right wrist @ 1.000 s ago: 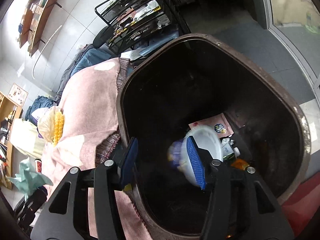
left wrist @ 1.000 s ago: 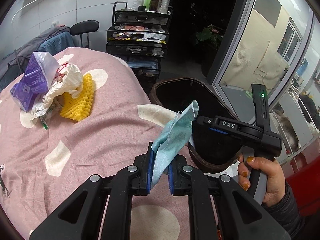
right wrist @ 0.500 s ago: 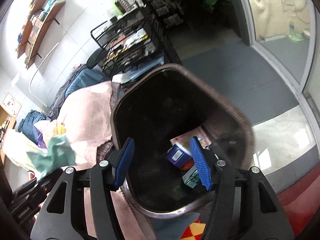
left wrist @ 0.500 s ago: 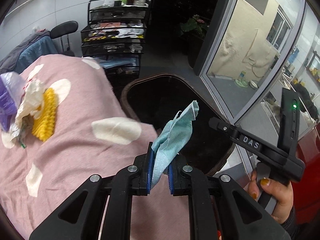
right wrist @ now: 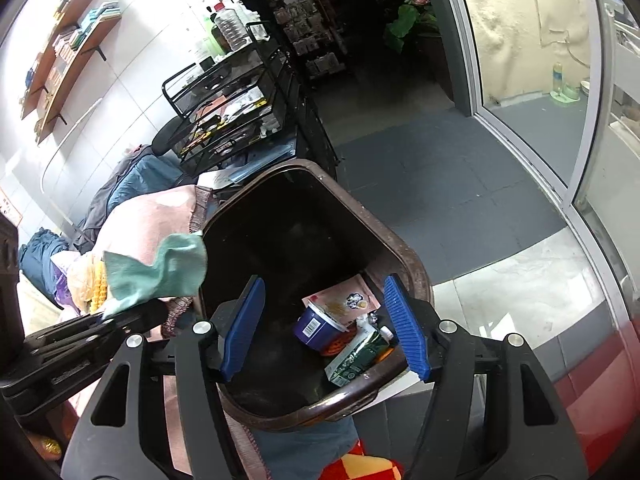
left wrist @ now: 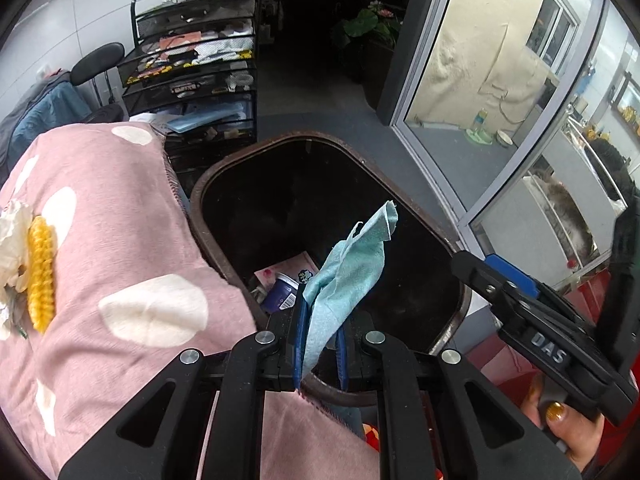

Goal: Collect trash
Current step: 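Move the teal tissue with the left tool over the bin and open it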

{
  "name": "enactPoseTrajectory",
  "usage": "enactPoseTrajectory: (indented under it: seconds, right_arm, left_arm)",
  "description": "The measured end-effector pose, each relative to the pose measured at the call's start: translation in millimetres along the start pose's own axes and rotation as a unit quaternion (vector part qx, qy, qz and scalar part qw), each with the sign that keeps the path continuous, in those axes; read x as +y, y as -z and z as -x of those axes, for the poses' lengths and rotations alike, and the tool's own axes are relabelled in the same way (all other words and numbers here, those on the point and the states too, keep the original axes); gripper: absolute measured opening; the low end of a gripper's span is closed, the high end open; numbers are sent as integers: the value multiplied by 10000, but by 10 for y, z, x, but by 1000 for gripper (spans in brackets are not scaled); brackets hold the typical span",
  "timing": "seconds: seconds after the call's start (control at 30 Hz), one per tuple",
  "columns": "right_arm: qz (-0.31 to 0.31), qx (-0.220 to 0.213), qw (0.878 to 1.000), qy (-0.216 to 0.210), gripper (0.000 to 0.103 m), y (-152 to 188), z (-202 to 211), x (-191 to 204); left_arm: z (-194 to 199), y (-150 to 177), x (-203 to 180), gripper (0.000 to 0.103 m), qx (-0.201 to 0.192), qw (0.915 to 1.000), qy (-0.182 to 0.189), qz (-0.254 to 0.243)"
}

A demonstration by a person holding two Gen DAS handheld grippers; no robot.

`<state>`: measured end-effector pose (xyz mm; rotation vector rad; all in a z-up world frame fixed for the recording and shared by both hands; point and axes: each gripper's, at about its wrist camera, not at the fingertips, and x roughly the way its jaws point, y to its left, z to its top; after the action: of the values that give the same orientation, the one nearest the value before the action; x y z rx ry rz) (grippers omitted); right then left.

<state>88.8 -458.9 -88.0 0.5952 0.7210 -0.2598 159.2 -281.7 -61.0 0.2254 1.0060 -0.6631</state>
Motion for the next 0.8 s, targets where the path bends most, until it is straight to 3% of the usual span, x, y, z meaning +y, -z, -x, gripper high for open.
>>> enactPoseTrajectory:
  seconds: [0.27, 0.33, 0.4, 0.57, 0.8]
  right_arm:
    - [-78, -1, 10000, 51, 63, -5, -7, -52]
    - [-90, 1, 9999, 60, 65, 1, -6, -59]
    - [-132, 2, 9999, 70, 71, -1, -12, -78]
    - [-224, -14, 9997, 100, 81, 9, -19, -106]
    - [-231, -10, 9997, 66, 85, 15, -34, -108]
  left_arm:
    - [-189, -73, -68, 15, 215, 9997, -84, -87]
    - [-215, -85, -68, 29, 250, 9996, -92, -90]
    - [-205, -81, -67, 65, 208, 9997, -124, -84]
    - [-130, -88, -49, 84, 13, 9996, -261, -143]
    - [-6, -73, 77, 96, -211, 9997, -121, 59]
